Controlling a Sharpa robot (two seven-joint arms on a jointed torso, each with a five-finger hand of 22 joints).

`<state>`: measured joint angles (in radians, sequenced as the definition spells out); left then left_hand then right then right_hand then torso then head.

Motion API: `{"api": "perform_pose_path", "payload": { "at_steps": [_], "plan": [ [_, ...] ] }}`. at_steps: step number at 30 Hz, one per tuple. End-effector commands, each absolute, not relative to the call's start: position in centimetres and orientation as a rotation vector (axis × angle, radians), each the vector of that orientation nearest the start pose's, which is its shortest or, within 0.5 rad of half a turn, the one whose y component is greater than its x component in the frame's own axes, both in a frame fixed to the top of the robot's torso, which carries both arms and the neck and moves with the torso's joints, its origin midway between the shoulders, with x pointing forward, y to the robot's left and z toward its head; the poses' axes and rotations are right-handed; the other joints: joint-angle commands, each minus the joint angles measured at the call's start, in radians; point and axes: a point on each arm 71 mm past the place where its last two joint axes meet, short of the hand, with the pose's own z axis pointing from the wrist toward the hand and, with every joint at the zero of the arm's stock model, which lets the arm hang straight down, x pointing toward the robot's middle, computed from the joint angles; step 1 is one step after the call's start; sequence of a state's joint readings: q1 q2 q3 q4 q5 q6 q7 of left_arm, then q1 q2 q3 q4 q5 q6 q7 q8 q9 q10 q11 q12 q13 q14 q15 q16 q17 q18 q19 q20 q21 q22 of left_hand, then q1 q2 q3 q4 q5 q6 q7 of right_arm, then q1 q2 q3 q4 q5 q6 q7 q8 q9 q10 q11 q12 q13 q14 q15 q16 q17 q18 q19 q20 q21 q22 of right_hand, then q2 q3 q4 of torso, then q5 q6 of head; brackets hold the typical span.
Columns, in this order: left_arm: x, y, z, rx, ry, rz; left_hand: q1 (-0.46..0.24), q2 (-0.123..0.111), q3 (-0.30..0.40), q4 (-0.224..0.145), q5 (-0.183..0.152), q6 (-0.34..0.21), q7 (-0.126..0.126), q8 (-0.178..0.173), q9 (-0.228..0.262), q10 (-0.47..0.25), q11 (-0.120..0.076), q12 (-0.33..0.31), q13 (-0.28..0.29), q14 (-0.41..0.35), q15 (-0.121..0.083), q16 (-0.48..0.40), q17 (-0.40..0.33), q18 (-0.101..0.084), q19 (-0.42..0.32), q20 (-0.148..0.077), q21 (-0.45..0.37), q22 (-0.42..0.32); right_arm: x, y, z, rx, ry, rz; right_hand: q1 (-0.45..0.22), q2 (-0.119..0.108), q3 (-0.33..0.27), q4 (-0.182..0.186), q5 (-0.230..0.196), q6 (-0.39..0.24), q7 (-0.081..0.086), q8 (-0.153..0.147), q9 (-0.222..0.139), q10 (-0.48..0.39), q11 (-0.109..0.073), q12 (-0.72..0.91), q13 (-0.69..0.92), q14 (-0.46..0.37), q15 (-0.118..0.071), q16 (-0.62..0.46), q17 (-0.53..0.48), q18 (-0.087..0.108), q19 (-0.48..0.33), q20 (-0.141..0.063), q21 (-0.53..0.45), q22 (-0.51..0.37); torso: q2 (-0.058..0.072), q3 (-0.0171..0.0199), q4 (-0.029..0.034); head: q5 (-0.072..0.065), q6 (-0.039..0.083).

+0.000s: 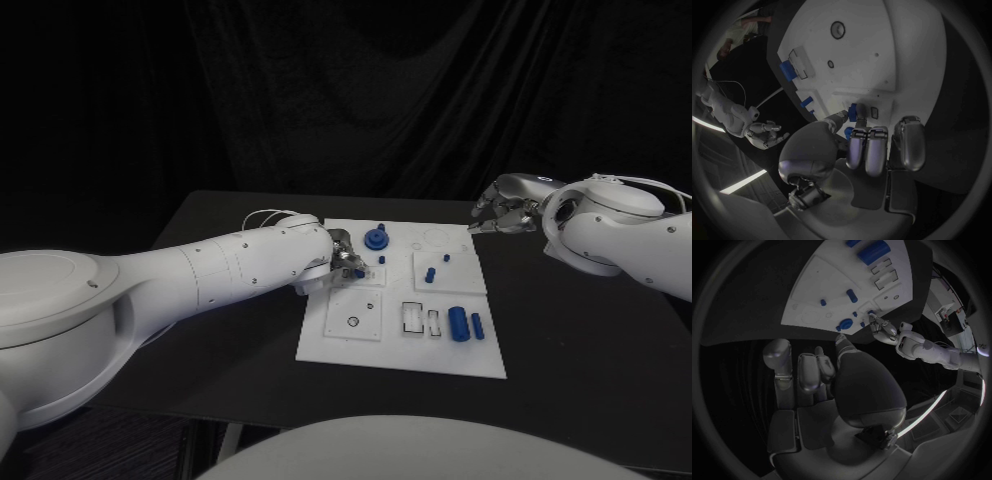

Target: Assemble the parts on the task board

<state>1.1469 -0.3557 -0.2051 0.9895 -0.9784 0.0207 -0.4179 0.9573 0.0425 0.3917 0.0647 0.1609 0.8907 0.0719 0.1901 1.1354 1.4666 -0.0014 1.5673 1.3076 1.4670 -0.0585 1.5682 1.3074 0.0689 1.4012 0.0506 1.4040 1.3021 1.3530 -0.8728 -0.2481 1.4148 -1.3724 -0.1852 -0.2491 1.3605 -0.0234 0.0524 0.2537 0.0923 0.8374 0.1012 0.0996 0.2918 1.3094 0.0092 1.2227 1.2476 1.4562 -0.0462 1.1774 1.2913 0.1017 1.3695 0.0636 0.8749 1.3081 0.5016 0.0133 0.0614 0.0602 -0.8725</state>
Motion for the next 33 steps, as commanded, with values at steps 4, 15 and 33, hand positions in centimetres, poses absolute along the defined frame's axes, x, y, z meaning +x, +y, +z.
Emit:
{"api": "perform_pose_path", "payload": {
  "at_steps": [4, 15, 33],
  "plan": [
    [50.64, 11.36, -33.28, -0.199, 2.430, -0.411, -0.032, -0.022, -0.078, 0.050, -0.035, 0.012, 0.013, -0.033, -0.032, 0.104, 0.011, 0.004, 0.263, 0.104, 0.012, 0.003, 0.263, 0.002, 0.003, 0.013, -0.002, 0.006, 50.54, -26.59, -20.31, -0.071, 1.908, 0.297, 0.002, 0.010, -0.004, 0.001, 0.004, 0.002, 0.003, -0.003, -0.001, -0.007, 0.002, -0.008, -0.002, -0.006, -0.002, -0.004, -0.002, 0.016, -0.008, -0.001, -0.006, 0.104, 0.000, -0.0001, -0.0008, 0.000, 0.000],
    [50.58, 11.76, -33.68, -0.204, 2.449, -0.386, -0.065, -0.019, -0.172, 0.119, -0.074, 0.021, 0.014, -0.053, -0.034, 0.104, 0.013, 0.004, 0.263, 0.104, 0.014, 0.003, 0.263, 0.004, 0.001, 0.016, -0.007, 0.008, 50.54, -26.62, -20.37, -0.070, 1.913, 0.292, 0.003, 0.010, -0.005, 0.000, 0.006, 0.003, 0.003, -0.004, -0.001, -0.008, 0.002, -0.012, -0.005, -0.007, -0.002, -0.006, -0.003, 0.017, -0.009, -0.001, -0.011, 0.102, 0.000, 0.0001, -0.0011, 0.001, 0.000],
    [50.77, 11.88, -33.56, -0.221, 2.384, -0.450, -0.032, 0.044, -0.280, 0.212, -0.067, 0.025, -0.009, 0.047, 0.201, 0.104, -0.006, 0.004, 0.263, 0.104, -0.001, 0.003, 0.263, 0.001, 0.011, 0.003, -0.007, 0.029, 50.51, -26.65, -20.53, -0.070, 1.925, 0.284, -0.002, 0.012, -0.007, 0.003, 0.009, 0.002, 0.003, -0.005, -0.002, -0.010, 0.002, -0.017, -0.009, -0.008, -0.002, -0.012, -0.007, 0.018, -0.011, -0.001, -0.020, 0.100, -0.001, 0.0000, -0.0009, 0.006, 0.000]
  ]
}}
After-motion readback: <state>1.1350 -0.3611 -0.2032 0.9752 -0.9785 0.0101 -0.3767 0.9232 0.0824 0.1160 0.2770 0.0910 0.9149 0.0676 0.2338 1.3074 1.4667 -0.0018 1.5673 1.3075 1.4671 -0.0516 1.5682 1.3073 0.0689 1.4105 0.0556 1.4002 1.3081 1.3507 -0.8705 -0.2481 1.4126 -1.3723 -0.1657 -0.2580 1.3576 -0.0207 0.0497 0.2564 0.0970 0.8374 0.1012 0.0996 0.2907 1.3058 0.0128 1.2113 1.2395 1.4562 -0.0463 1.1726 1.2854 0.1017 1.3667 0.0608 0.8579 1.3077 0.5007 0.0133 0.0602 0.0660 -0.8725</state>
